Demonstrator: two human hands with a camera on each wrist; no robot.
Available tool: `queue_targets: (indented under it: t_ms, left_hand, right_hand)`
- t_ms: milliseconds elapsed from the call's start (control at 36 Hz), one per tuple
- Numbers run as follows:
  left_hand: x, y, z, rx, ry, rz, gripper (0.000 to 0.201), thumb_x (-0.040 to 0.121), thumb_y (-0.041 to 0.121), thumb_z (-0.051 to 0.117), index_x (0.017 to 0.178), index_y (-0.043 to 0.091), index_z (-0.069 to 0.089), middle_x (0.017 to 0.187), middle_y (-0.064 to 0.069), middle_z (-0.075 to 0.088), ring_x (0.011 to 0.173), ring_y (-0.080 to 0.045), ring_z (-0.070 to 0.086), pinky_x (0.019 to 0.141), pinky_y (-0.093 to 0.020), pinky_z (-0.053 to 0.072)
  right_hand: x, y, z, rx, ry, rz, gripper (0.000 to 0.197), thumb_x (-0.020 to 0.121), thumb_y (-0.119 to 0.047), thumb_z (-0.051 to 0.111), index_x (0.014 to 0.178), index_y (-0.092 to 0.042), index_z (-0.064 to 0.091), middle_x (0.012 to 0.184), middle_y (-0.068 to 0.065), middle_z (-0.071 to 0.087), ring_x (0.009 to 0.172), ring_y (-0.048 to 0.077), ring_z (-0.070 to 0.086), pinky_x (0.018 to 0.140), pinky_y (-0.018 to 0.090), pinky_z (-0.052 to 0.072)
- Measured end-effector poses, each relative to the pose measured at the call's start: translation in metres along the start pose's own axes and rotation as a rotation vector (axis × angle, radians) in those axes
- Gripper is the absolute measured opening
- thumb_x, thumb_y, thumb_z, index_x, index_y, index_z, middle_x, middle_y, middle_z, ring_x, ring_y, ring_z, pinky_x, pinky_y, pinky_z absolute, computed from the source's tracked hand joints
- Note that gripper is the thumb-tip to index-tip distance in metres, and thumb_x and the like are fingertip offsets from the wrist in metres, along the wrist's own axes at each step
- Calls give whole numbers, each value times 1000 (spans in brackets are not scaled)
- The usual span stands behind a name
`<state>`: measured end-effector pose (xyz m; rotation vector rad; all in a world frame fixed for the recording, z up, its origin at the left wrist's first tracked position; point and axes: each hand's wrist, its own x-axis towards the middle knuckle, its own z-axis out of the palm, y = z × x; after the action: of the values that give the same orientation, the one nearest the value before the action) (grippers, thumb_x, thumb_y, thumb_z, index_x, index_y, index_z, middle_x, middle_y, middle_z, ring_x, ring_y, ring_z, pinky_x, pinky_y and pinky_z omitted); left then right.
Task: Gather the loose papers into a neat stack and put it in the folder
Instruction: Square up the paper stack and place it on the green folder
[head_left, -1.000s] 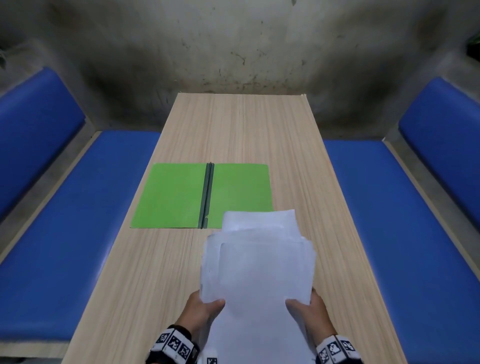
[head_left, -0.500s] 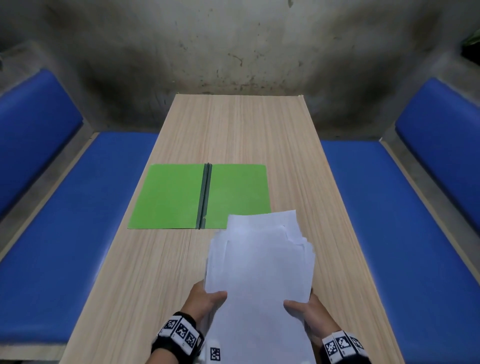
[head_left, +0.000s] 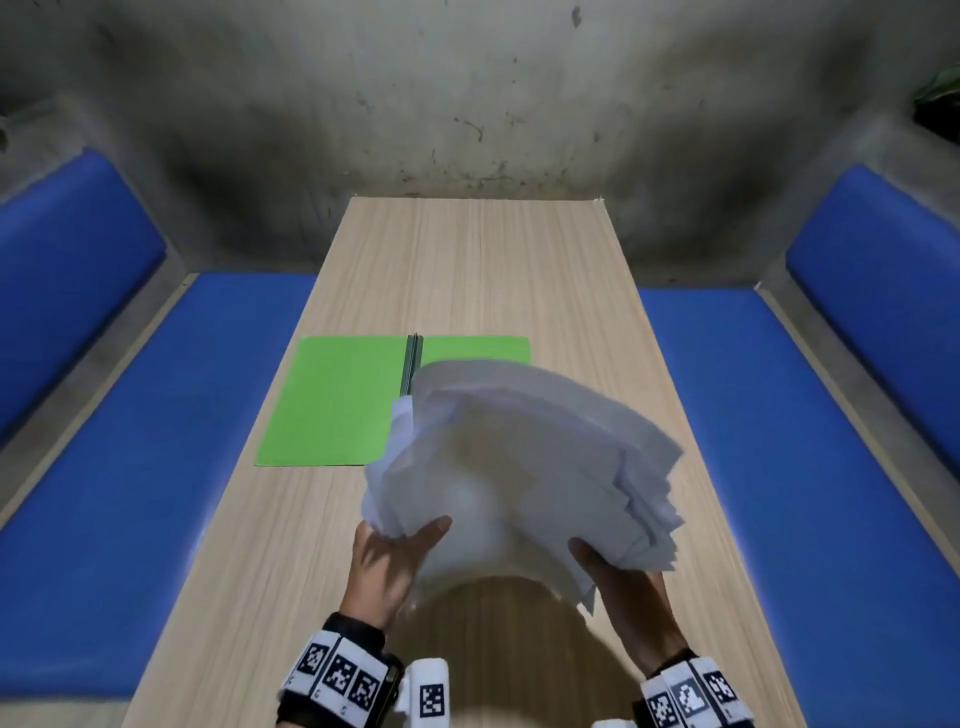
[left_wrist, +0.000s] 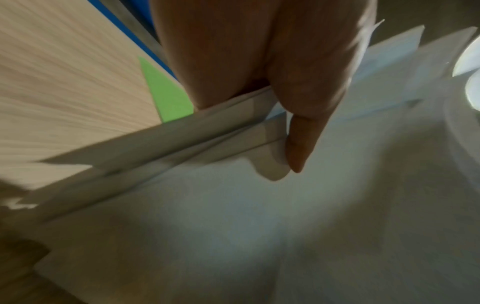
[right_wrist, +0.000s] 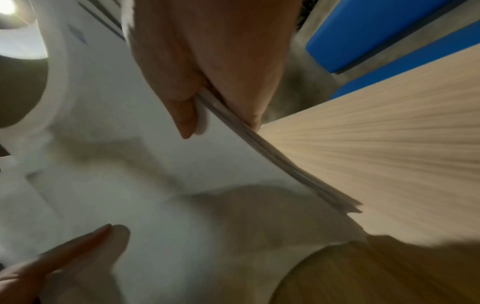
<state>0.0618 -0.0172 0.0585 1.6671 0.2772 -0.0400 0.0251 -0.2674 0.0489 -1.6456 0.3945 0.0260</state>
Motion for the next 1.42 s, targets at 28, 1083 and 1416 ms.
queue_targets:
  t_ms: [28,1083,1416]
  left_hand:
    - [0,-5,1,-14,-16,-19,24,88,20,70,111,21,63,88,6,79,84,-14,74,74,-12,50]
    - [9,4,-11,-231,-258,-30,54,69,1,84,117,14,63,108,-16,72,100,-31,70,78,-45,60]
    - [12,9,-7,-120,-211,-28,42,68,18,83,107,31,71,111,-7,73,102,-27,69,86,-45,57]
  right_hand:
    - [2,11,0,-25,7,-1,50,73,-46,77,112,-19,61,96,14,66,74,14,62,57,9,47]
    - [-9,-4,-14,55,-28,15,44,78,-8,77,111,-31,59,97,-8,71,83,0,66,78,29,49]
    - [-3,-8,-8,13,-72,-28,49,81,-15,74,124,-28,52,116,3,64,97,8,64,77,21,50]
